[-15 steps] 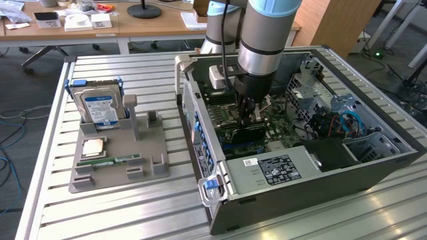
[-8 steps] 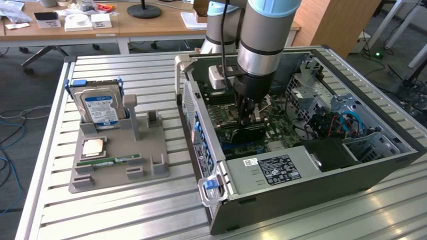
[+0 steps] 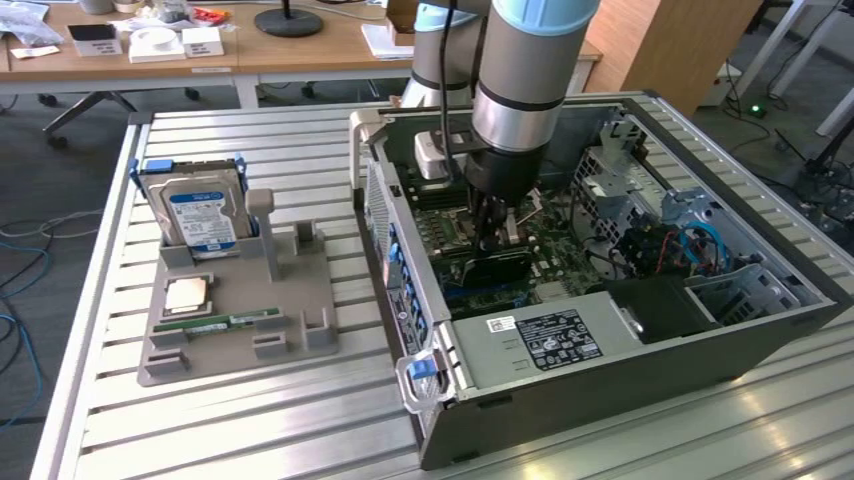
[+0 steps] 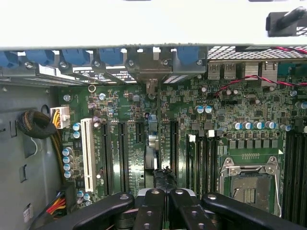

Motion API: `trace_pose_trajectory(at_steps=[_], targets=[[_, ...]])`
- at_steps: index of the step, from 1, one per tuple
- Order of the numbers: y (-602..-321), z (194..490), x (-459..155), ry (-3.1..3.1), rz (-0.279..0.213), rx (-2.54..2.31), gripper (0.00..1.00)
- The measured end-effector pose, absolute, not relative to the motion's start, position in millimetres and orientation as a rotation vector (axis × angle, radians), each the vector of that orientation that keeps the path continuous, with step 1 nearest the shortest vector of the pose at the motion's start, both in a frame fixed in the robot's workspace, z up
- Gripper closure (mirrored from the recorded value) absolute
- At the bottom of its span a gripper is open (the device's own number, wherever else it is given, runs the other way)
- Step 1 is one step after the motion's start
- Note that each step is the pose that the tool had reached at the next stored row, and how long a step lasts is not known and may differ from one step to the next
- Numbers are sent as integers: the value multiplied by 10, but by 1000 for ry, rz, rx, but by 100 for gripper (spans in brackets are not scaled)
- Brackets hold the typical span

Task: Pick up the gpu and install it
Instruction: 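Press down on the gpu until it lock into place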

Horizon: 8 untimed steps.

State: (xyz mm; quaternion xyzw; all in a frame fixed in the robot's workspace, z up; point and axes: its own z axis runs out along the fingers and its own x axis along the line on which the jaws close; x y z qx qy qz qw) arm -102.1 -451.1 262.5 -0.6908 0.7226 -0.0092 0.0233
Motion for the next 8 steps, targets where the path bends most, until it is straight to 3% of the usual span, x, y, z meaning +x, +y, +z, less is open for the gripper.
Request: trace_pose_trajectory(at_steps=[8], targets=[[-4511,2622,-1030,2237,-28,-2138,89]])
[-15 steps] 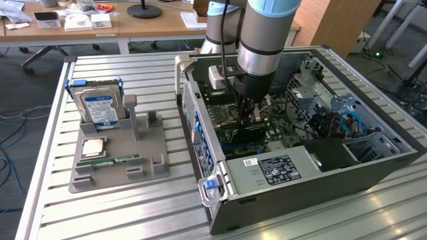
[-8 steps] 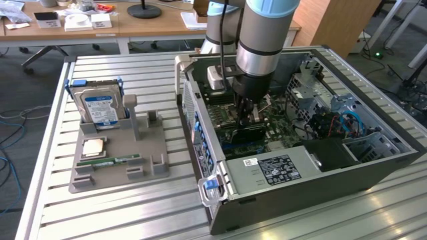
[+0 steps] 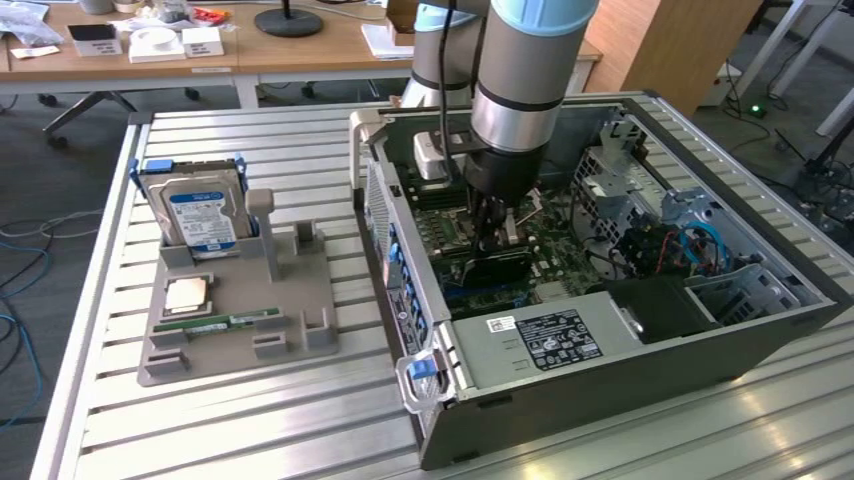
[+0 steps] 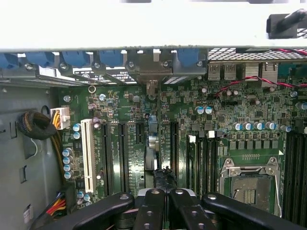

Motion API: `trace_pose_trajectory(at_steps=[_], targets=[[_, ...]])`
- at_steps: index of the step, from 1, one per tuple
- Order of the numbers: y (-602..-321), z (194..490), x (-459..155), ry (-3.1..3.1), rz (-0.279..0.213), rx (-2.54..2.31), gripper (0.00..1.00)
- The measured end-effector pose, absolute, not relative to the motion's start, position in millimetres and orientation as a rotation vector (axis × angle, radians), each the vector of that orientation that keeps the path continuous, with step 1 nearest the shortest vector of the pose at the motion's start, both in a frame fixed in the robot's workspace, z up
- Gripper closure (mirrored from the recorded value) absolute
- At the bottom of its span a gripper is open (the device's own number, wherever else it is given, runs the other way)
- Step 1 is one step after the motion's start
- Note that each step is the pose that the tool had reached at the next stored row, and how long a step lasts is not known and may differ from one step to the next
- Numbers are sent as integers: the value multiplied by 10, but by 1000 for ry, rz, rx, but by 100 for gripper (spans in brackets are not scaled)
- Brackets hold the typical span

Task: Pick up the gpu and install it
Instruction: 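Press down on the gpu until it lock into place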

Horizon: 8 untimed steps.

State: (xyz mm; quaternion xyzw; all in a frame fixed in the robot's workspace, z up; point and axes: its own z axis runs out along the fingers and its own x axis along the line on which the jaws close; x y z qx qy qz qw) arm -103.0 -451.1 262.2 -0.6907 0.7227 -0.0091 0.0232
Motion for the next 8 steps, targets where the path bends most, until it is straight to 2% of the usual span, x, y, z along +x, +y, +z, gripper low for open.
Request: trace_pose_trajectory(at_steps=[8], targets=[[-4511,2616,-1034,2237,-29,-2138,89]])
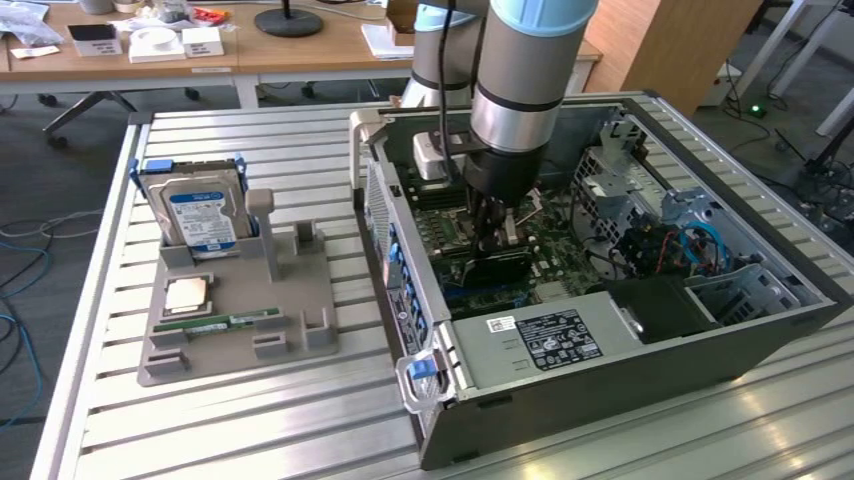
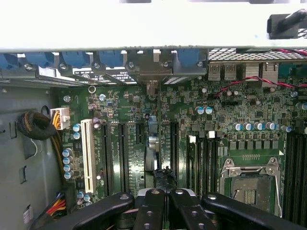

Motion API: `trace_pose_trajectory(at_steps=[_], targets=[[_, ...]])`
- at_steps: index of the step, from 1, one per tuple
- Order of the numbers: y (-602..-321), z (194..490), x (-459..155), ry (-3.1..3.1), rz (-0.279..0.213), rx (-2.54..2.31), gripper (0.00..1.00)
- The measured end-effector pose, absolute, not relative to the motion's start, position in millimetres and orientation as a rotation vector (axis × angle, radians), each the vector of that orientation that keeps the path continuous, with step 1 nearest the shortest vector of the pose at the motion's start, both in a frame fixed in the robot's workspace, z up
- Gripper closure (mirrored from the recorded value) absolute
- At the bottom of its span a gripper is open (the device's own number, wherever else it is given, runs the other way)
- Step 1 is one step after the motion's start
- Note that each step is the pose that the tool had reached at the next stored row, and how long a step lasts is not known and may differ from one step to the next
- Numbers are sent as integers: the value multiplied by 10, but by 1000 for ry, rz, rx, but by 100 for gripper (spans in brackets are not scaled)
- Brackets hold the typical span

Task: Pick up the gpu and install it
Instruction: 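Press down on the gpu until it lock into place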

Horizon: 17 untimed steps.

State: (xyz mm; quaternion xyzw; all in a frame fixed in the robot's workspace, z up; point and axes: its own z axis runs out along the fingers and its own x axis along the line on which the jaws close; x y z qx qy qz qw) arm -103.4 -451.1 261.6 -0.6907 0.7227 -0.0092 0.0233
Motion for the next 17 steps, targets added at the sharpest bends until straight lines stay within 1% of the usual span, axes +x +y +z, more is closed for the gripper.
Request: trace_pose_trajectory(at_steps=[17], targets=[[-4517,2588,-1052,2238,-29,-2139,89]])
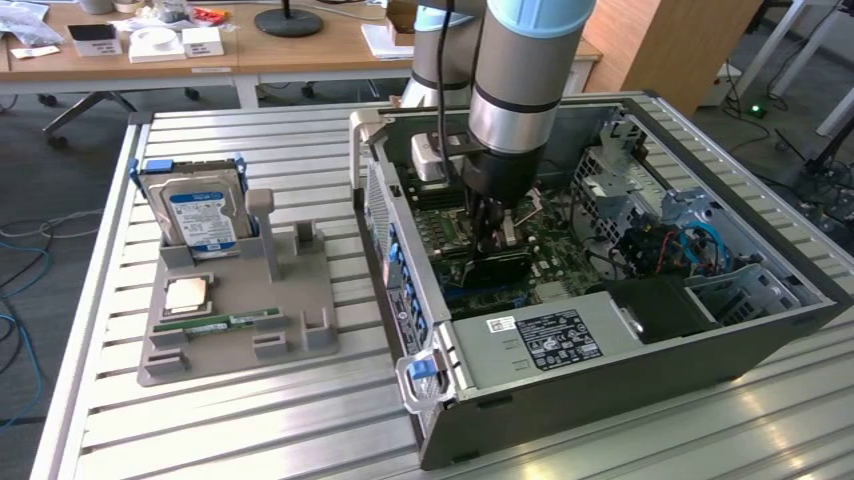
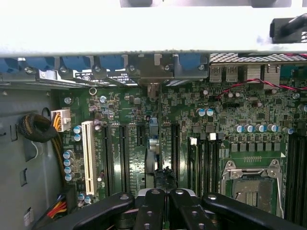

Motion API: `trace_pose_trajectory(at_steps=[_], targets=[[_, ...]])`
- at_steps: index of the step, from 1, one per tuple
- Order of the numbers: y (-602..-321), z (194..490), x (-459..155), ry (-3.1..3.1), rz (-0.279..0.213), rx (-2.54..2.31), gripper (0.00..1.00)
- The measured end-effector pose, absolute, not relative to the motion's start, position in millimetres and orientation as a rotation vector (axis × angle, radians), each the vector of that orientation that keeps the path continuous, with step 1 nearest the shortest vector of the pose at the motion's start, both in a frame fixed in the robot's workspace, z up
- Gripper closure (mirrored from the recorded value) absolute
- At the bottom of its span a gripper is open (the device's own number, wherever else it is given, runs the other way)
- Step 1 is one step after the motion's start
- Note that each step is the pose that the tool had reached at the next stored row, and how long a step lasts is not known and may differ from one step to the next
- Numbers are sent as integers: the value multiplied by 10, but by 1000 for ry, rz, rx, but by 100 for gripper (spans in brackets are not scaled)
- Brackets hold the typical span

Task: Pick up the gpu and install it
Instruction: 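Press down on the gpu until it lock into place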

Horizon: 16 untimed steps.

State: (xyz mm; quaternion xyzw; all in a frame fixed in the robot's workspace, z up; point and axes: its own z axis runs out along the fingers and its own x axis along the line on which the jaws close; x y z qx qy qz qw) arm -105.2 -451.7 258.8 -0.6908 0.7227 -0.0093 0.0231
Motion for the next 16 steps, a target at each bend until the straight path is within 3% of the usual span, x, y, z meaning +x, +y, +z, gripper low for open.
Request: trace_pose_trajectory(at_steps=[16], targets=[[-4515,2644,-1052,2236,-28,-2137,89]])
